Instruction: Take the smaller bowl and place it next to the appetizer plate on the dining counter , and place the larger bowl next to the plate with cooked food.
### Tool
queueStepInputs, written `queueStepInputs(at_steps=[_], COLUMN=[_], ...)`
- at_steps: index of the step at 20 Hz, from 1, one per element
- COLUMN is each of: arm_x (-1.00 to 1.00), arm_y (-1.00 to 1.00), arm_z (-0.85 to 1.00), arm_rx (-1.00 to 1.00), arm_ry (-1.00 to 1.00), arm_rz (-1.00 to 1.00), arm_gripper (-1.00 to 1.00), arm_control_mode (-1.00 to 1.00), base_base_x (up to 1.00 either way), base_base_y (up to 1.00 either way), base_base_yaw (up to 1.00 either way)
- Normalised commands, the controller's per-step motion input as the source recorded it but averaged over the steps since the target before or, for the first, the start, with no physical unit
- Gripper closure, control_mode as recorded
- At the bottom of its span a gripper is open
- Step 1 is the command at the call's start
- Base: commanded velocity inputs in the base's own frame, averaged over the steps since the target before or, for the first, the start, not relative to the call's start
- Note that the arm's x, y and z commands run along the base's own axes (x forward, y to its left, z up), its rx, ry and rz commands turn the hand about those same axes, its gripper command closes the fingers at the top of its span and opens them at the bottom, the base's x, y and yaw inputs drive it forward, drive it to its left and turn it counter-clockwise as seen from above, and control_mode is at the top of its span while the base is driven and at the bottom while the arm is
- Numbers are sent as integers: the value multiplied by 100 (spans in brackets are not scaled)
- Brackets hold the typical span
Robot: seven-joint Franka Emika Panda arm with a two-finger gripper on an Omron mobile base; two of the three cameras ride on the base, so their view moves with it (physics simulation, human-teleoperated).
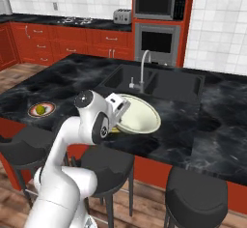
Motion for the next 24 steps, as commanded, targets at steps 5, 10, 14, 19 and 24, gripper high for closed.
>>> queueStepInputs(at_steps=[5, 10, 14, 19, 24], arm_x=[89, 35, 45, 38, 9], arm_y=[-57, -58, -44, -38, -43], arm_z=[-34, -3, -4, -6, 0], arm_rx=[1, 0, 0, -2, -8], arm_ry=[1, -10, -2, 0, 0], arm_rz=[23, 30, 30, 27, 16], arm_gripper=[100, 100, 100, 100, 100], arm_control_mode=[-100, -100, -100, -100, -100], base_base_x=[0, 0, 0, 0, 0], base_base_y=[0, 0, 0, 0, 0], base_base_yaw=[0, 0, 0, 0, 0])
